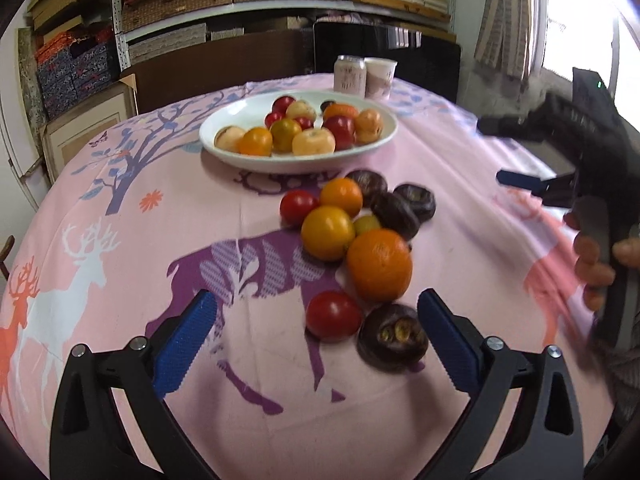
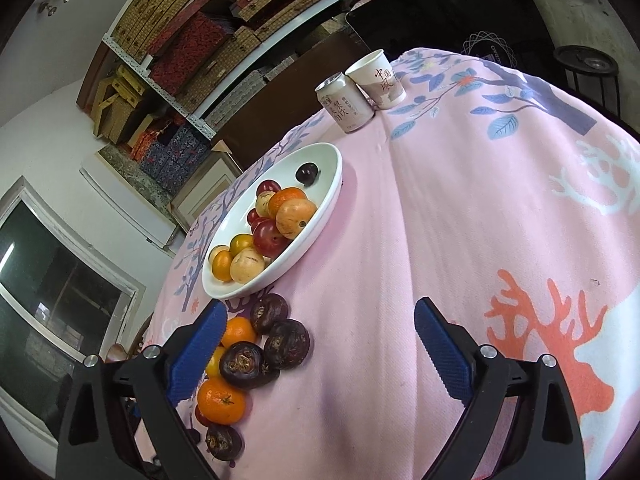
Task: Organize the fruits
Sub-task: 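Move both open tools back toward the fruit pile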
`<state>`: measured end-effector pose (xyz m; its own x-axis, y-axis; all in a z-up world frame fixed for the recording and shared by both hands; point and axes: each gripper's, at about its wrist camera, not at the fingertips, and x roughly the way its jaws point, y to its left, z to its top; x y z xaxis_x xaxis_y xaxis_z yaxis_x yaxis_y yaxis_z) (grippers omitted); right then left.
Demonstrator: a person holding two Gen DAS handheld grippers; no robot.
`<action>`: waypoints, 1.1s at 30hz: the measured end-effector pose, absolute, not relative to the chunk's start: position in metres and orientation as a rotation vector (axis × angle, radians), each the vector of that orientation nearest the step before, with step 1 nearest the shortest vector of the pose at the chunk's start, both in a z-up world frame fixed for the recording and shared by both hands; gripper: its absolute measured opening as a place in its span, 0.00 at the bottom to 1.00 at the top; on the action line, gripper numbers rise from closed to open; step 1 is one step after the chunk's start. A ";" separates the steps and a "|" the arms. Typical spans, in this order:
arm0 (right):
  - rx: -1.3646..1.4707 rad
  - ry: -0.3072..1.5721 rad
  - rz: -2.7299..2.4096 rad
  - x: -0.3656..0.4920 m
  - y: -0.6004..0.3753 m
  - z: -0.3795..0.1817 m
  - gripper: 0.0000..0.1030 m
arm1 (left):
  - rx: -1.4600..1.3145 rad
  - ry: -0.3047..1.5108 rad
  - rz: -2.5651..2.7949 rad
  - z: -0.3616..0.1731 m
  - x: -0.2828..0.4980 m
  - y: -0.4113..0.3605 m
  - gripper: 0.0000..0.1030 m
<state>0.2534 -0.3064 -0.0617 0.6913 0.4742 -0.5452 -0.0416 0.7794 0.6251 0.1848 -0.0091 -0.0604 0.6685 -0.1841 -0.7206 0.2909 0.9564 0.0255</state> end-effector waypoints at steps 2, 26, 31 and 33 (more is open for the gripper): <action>0.644 0.766 0.321 0.254 -0.308 -0.063 0.93 | 0.150 0.814 -0.236 -0.064 0.184 -0.005 0.96; 0.654 0.809 0.340 0.255 -0.304 -0.067 0.93 | 0.028 0.845 -0.145 -0.064 0.201 0.051 0.96; 0.637 0.806 0.345 0.255 -0.302 -0.065 0.93 | 0.154 0.846 -0.210 -0.069 0.196 0.022 0.96; 0.630 0.809 0.344 0.255 -0.300 -0.065 0.93 | 0.208 0.846 -0.205 -0.072 0.195 0.010 0.96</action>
